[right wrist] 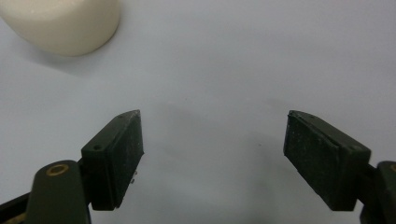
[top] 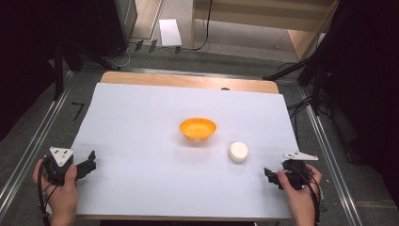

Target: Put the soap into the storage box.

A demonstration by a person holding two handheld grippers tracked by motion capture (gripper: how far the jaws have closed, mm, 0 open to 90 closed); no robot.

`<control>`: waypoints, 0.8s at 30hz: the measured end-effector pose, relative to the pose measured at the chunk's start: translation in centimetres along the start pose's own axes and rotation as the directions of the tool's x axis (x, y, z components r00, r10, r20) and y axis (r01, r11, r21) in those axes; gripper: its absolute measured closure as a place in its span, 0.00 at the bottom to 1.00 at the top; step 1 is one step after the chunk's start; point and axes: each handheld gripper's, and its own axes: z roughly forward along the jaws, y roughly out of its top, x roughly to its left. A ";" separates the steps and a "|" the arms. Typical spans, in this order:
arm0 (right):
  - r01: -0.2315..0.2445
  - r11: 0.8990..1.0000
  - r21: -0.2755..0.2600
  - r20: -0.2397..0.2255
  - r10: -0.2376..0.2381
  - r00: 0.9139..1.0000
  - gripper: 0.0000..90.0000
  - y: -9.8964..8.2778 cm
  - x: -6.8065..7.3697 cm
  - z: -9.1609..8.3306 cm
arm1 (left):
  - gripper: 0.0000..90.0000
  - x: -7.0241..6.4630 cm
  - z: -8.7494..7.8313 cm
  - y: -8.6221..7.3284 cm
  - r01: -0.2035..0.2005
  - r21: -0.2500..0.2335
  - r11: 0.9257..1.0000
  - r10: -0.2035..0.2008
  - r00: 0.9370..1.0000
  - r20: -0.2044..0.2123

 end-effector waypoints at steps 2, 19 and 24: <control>0.009 1.000 0.017 0.004 -0.009 1.000 0.22 0.7 0.6 -0.2 | 0.15 0.0 0.0 0.0 -0.006 0.000 1.000 0.006 1.000 0.003; 0.091 0.993 0.079 -0.073 -0.086 0.994 0.21 3.8 4.7 2.0 | 0.15 0.0 0.0 0.0 -0.006 0.007 1.000 0.006 1.000 0.000; 0.083 0.993 0.087 -0.089 -0.075 0.993 0.21 4.7 5.4 2.5 | 0.15 0.0 0.0 0.0 -0.006 0.007 1.000 0.006 1.000 -0.001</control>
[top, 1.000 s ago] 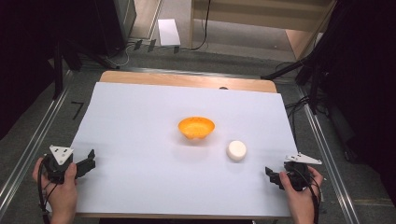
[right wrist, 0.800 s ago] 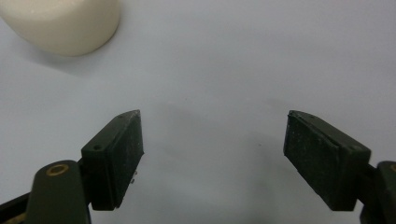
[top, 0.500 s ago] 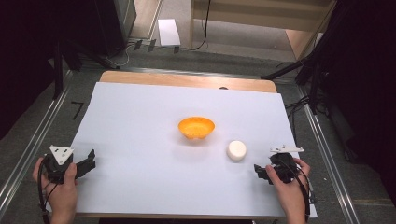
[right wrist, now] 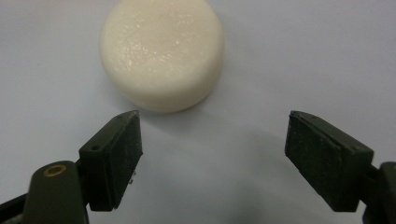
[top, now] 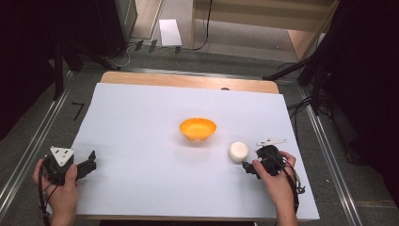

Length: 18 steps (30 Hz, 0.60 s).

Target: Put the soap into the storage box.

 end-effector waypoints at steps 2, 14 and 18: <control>-0.001 1.000 -0.005 -0.007 0.001 1.000 0.21 0.2 0.1 0.1 | 0.15 0.0 0.0 0.0 0.002 -0.001 1.000 -0.002 1.000 0.000; -0.024 1.000 -0.011 -0.067 0.023 0.997 0.22 1.5 0.8 1.1 | 0.15 0.0 0.0 0.0 -0.002 0.004 1.000 0.002 1.000 -0.001; -0.018 1.000 -0.009 -0.073 0.017 0.997 0.24 1.9 1.2 1.5 | 0.15 0.0 0.0 0.0 -0.003 0.004 1.000 0.003 1.000 -0.002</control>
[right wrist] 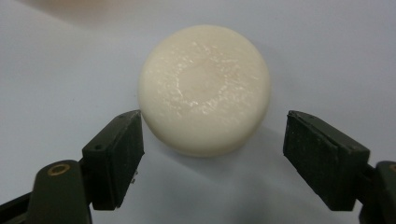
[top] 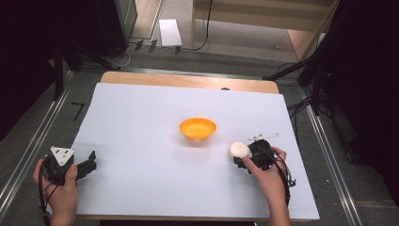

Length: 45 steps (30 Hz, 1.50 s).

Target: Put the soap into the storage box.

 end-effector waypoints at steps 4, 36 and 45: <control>-0.003 1.000 0.005 0.002 0.003 1.000 0.26 0.5 0.4 0.5 | 0.15 0.0 0.0 0.0 0.000 -0.001 1.000 0.000 1.000 0.000; -0.078 0.997 -0.025 0.009 0.078 0.997 0.26 2.4 0.2 1.6 | 0.15 0.0 0.0 0.0 0.004 0.005 1.000 -0.004 1.000 0.004; -0.086 0.996 -0.037 -0.019 0.086 0.996 0.26 3.1 0.5 1.0 | 0.15 0.1 0.0 0.0 0.008 0.003 1.000 -0.008 1.000 0.003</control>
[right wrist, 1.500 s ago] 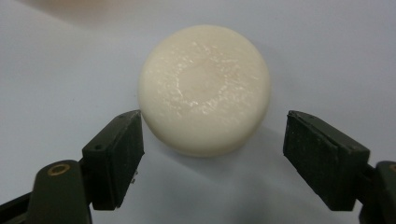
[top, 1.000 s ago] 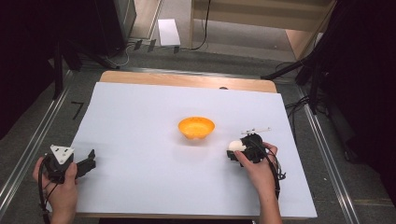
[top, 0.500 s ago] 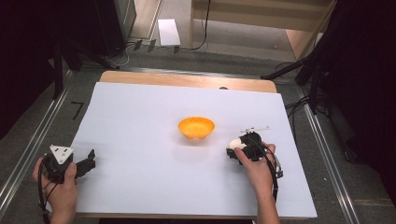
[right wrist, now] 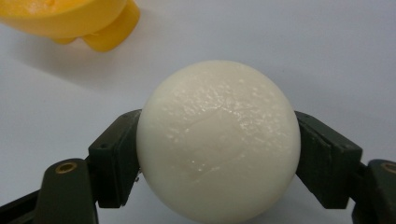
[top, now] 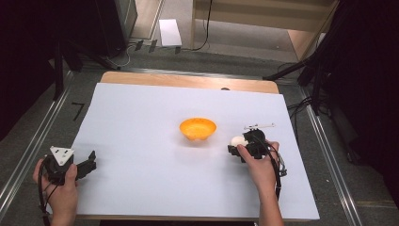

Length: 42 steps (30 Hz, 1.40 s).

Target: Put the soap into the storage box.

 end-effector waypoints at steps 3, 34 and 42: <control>0.010 1.000 0.000 0.002 -0.010 1.000 0.26 0.7 0.3 -0.4 | 0.15 0.0 0.0 0.0 0.002 0.000 1.000 -0.002 1.000 0.001; 0.026 0.999 -0.032 -0.009 -0.026 1.000 0.26 5.4 2.4 -0.9 | 0.15 0.1 0.1 0.0 0.004 0.008 1.000 -0.004 1.000 0.002; 0.029 0.999 -0.030 -0.014 -0.029 0.999 0.26 6.1 3.0 -0.5 | 0.15 0.0 0.1 0.0 0.002 0.010 1.000 -0.002 1.000 -0.002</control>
